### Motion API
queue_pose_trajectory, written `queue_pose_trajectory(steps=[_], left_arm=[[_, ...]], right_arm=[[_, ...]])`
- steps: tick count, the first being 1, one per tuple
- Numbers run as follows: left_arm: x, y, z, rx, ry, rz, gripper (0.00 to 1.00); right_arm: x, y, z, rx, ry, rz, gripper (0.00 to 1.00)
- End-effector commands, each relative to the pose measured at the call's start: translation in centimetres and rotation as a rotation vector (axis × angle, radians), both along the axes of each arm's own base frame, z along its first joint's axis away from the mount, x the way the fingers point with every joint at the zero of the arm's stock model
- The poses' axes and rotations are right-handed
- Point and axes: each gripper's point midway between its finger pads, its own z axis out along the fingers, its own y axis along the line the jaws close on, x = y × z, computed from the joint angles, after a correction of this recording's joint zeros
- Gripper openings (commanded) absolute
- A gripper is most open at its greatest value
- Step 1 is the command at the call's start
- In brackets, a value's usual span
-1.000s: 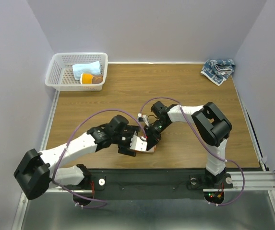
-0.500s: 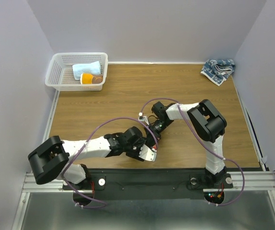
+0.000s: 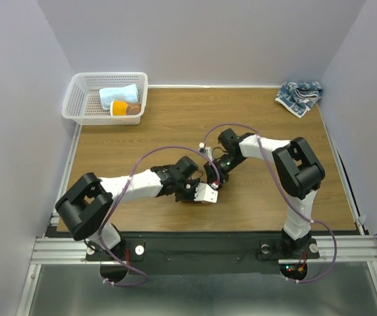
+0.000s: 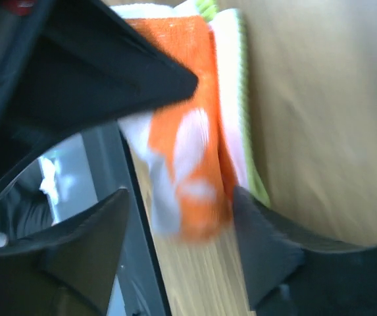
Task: Roll the towels
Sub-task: Roll the towel
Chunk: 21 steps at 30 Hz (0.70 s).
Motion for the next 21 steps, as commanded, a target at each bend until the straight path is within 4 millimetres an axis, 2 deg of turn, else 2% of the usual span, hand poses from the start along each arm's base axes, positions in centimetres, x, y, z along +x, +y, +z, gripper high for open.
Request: queue_pose_trajectory(steps=[1,2,3,4,6,9,10,11,13,17,21], left_arm=[[-1.9,2.5,-1.4,0.093,0.216,0.039,0.17],[-1.7,2.0,-0.9,0.073,0.236,0.036,0.15],[-1.7,2.6,-1.2,0.089,0.28,0.061,0.15],[-1.4,1.9,-0.4,0.053,0.309,0.064,0.15],[-1.1,1.8,0.1,0.038,0.359,0.077,0.15],[-0.6,1.7,0.5,0.023,0.449,0.102,0.15],[-0.6,1.7,0.3,0.028,0.474,0.114,0.15],[-0.1,1.5,0.6,0.012,0.48,0.126,0.15],[0.1,1.3,0.6,0.009,0.492,0.13,0.15],[0.7,0.8,0.3,-0.005,0.525,0.151,0.15],[1.4,0.9,0.1,-0.02,0.552,0.176,0.15]], right_arm=[[4.1,-1.4,3.8,0.001,-0.165,-0.092,0.72],[5.0,-2.2,4.1,-0.013,-0.174,-0.131,0.74],[5.7,-2.6,4.9,-0.006,-0.196,-0.155,0.86],[6.2,-3.1,5.2,-0.005,-0.198,-0.178,0.86],[7.2,-4.4,6.2,0.016,-0.187,-0.241,0.86],[6.6,-4.9,7.8,0.049,-0.18,-0.276,0.83],[5.8,-4.9,8.0,0.06,-0.155,-0.286,0.82],[5.8,-4.4,8.4,0.083,-0.11,-0.316,0.8],[5.6,-4.2,8.0,0.087,-0.063,-0.353,0.79],[5.9,-4.0,5.3,0.056,-0.01,-0.4,0.75],[5.6,-3.2,4.6,0.081,0.065,-0.389,0.74]])
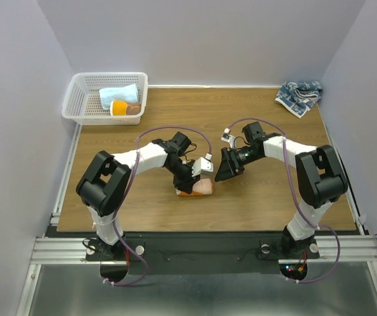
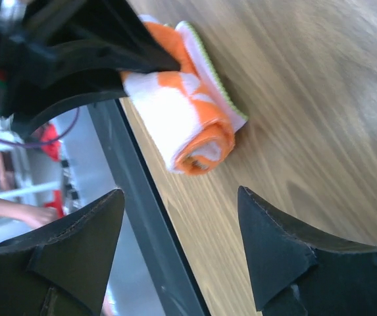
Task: Roll the towels
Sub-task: Roll the towel
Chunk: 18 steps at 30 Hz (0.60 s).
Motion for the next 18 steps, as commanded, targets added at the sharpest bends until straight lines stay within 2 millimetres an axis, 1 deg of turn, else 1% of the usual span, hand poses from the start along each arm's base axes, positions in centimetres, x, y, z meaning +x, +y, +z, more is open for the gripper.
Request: queue_pose_trajectory(steps=[1,2,6,9,13,16,17,18], left_arm=[[-0.6,0.7,-0.5,0.019,0.105,0.033,0.15],[-0.5,0.7,-0.8,0.022,0.111,0.035,0.15],[0.0,0.9,-1.0,0.022,0.115,0.05,0.15],[0.3,0.9,-1.2,0.019,0.123,0.051,0.15],[0.9,0.8,-1.1,0.01,0.126,0.054,0.15],[1.3,0.6,-1.0,0.002,0.126,0.056,0.17],[1.3,0.6,-1.0,0.002,0.121,0.057,0.2],[1.5,0.5,-0.9,-0.003,0.11,0.059,0.22]], right_arm=[[0.8,1.5,0.2,0.071,0.027,-0.006,0.75],[0.8,1.7,0.3,0.085,0.031,0.0,0.75],[-0.4,3.3,0.1,0.095,0.045,0.056,0.75],[-0.9,4.0,-0.6,0.08,0.043,0.081,0.75],[-0.7,4.5,-1.7,0.063,0.044,0.09,0.7],[-0.6,5.0,-2.5,0.052,0.06,0.096,0.58],[-0.8,5.0,-3.3,0.042,0.085,0.094,0.47],[-0.8,5.1,-3.4,0.041,0.105,0.091,0.41]])
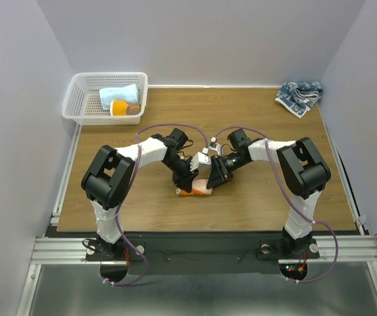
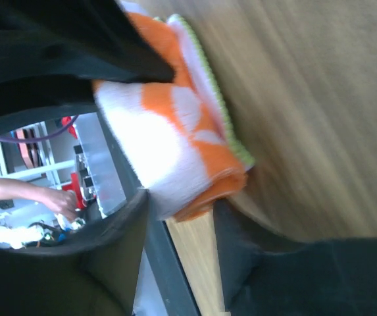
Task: Roll the towels
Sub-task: Roll the towel, then place the rolled towel into the container
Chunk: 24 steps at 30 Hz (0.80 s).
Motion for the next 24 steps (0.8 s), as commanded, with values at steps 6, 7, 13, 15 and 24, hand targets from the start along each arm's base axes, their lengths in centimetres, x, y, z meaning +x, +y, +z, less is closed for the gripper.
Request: queue_pose_trajectory(steps=[6,7,13,15,24], left_arm=[[2.1,0.8,0.1,0.036,-0.131,0.036,0.45],[2.5,0.8,0.4,0.035,-0.156,0.047,0.48],[4.2,2.0,4.3,0.037,-0.431,0.06,0.79],[3.8,2.0,5.9,0.046,-0.557,0.016,0.86],[-1.1,-0.4,5.9,0.073,-0.856,-0.238,0.94]], right_arm=[[0.9,1.5,-0.9,0.024,0.035,0.011,0.0],[0.9,1.5,-0.9,0.026,0.04,0.01,0.01],[0.6,1.5,-0.9,0.02,0.07,0.001,0.01],[0.6,1.5,-0.9,0.021,0.079,0.001,0.01],[0.6,1.6,-1.3,0.025,0.142,-0.008,0.01]])
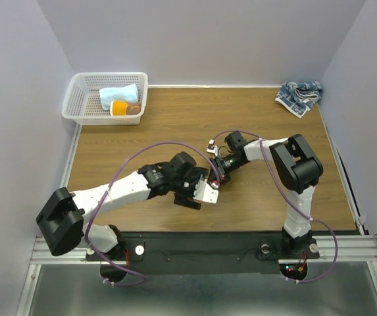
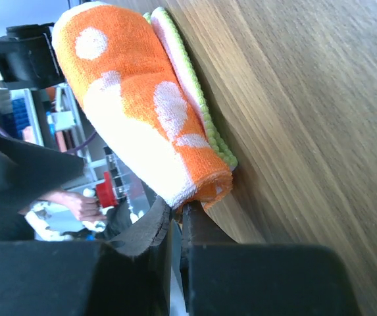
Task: Roll the towels
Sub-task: Place the rolled towel into the container
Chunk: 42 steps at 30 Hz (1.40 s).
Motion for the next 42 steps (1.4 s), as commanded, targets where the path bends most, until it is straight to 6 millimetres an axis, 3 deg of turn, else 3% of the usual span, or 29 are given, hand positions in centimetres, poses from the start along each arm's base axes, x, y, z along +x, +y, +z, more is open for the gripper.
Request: queue_pose_trajectory(steps=[1,11,17,22,25,26,28,29,31,32,35,36,37,38,39,40,42], left_arm=[[0.3,0.1,-1.7,0.094,-0.139,-0.049,0.94],[2.3,-0.5,-4.0,0.188,-0.294,-0.125,0.94],[2.2,0.5,-6.9,0.257,-0.293,-0.15,0.86],[1.9,1.2,-9.3,0.305,-0.271,-0.177,0.7],[2.1,1.0,-9.5,0.302,-0.262,-0.166,0.55],[2.3,0.8,-9.4,0.286,-0.247,-0.15,0.45],[2.3,1.0,-9.6,0.289,-0.203,-0.128,0.37],[2.5,1.2,-9.6,0.284,-0.168,-0.112,0.3],[2.8,1.4,-8.9,0.279,-0.105,-0.075,0.24],[3.1,0.6,-8.0,0.234,-0.061,-0.052,0.2],[4.0,1.7,-6.9,0.206,0.061,0.052,0.14],[4.5,0.8,-5.7,0.151,0.11,0.094,0.09],[4.4,1.2,-5.5,0.149,0.166,0.128,0.07],[5.5,1.9,-4.9,0.127,0.2,0.186,0.05],[6.1,1.1,-3.5,0.068,0.253,0.232,0.01],[7.2,2.3,-3.0,0.054,0.298,0.296,0.0],[9.2,1.9,-0.9,-0.022,0.35,0.354,0.0]], right_arm=[[0.7,0.7,-0.2,0.013,0.018,0.001,0.01],[1.2,0.2,-1.9,0.015,0.145,-0.036,0.01],[1.4,-0.2,-2.1,0.039,0.209,-0.054,0.01],[1.5,-0.3,-2.3,0.046,0.227,-0.058,0.01],[1.5,-0.3,-1.9,0.055,0.218,-0.055,0.01],[1.5,-0.3,-1.7,0.059,0.212,-0.052,0.01],[1.8,-0.4,-0.8,0.062,0.176,-0.057,0.1],[2.0,-0.5,-0.5,0.063,0.161,-0.061,0.28],[3.0,-1.1,0.2,0.061,0.122,-0.09,0.54],[3.5,-1.5,1.1,0.066,0.092,-0.104,0.72],[5.8,-3.6,2.6,0.074,0.04,-0.184,1.0],[7.0,-5.0,3.8,0.081,0.0,-0.23,1.0],[7.6,-5.6,4.3,0.081,-0.022,-0.252,1.0],[8.0,-6.3,5.0,0.086,-0.04,-0.271,1.0],[8.7,-7.3,6.1,0.096,-0.066,-0.304,1.0],[8.9,-7.9,6.7,0.104,-0.076,-0.318,1.0],[9.4,-9.0,7.9,0.112,-0.106,-0.35,1.0]])
